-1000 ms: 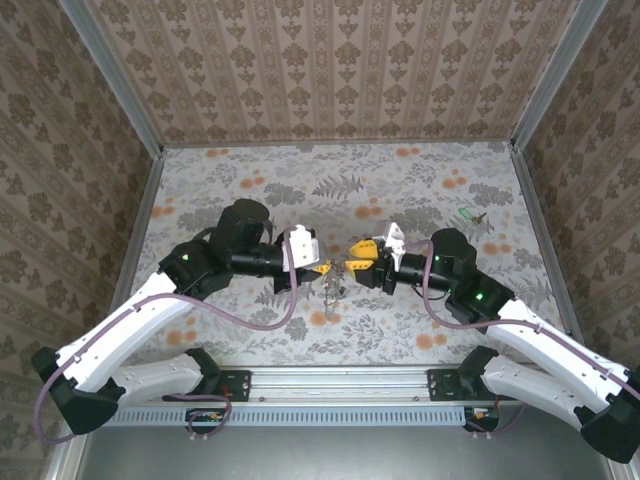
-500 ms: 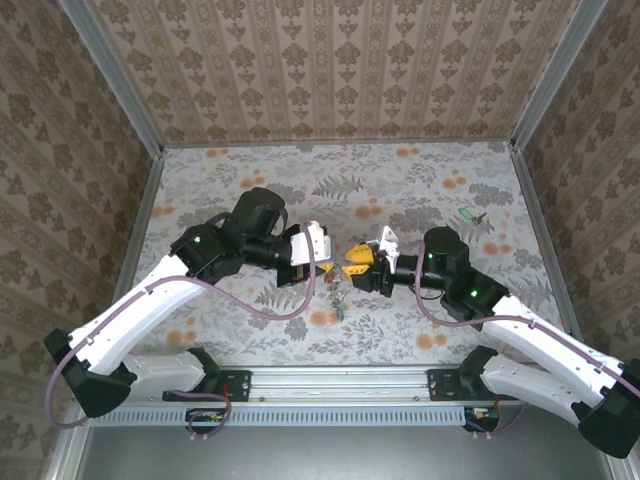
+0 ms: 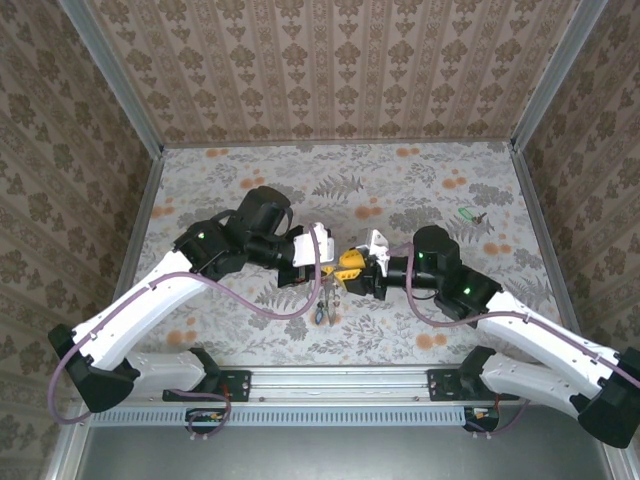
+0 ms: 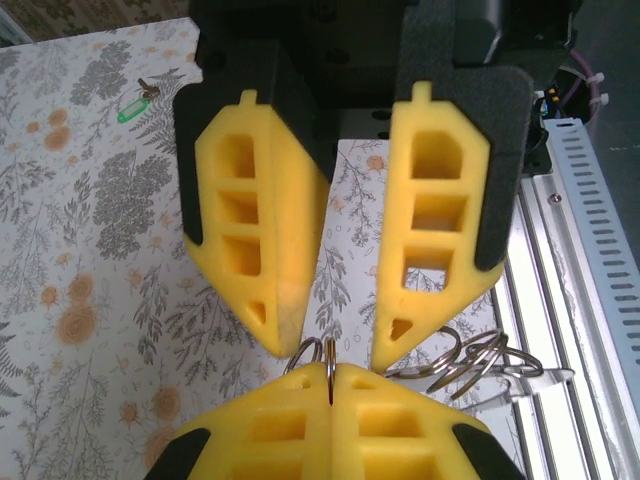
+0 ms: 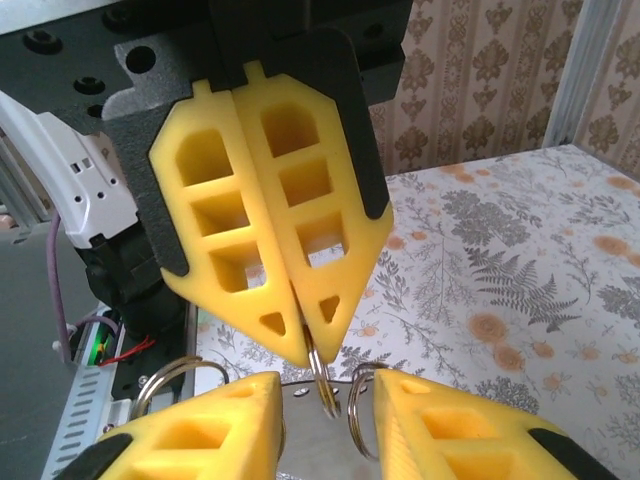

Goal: Put the keys on the keyring

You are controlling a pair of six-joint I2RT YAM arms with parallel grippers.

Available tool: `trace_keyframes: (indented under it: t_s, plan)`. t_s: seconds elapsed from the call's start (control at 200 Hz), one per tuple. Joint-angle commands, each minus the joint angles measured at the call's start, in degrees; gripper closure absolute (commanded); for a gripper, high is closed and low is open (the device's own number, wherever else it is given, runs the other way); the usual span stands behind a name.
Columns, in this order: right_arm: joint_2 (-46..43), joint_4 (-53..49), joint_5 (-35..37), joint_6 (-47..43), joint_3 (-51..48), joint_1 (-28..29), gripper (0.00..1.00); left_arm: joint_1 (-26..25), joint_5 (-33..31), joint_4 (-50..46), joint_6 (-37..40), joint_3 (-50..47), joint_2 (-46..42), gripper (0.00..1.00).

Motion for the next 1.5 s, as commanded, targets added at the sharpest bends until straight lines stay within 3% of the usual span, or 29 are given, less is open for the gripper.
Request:
trace_keyframes:
  t_s: [0.0,0.21,0.42,0.565,0.61,0.755,0.895,1.2,1.495]
  plan:
    - [1.01,-1.44,-0.45,-2.10,2.60,0.97,0.71,-0.66,1.74,-0.70,1.49,2.30,-0.04,1.00]
    - [2.43,-2.91,0.99,-3.45,3.55,1.73,1.00,-1.07,1.85,-0.83,1.47,2.05,-0.13,1.00]
    - [-1.60,-0.19,5.03,-4.07,0.82,1.71,1.00,1.15,6.32,6.33,-2.32,-2.96,-4.66,1.00]
    - [-5.88,4.85,6.76,-3.06,-1.99,1.61,1.00,5.02,12.53,12.70,-7.14,-7.98,-8.57,0.66]
    - [-7.01,7.12,6.33,-2.53,-3.26,1.48,1.00,6.31,13.72,14.72,-8.41,-9.86,-9.99,0.61]
    - [-7.27,13.03,1.99,-0.17,-4.76,1.07,1.00,10.57,18.47,23.08,-13.39,-15.26,-14.76,0.61]
    - [-7.04,19.38,-1.03,2.77,-5.67,0.83,1.00,11.24,21.04,28.52,-16.61,-18.19,-16.34,0.61]
    - [-6.50,35.42,-5.65,8.27,-9.32,0.74,1.00,11.23,24.95,33.74,-19.71,-19.17,-17.26,0.65]
    - [-5.13,38.25,-5.60,8.97,-9.15,0.80,1.00,9.57,27.06,33.55,-19.94,-18.48,-17.33,0.67]
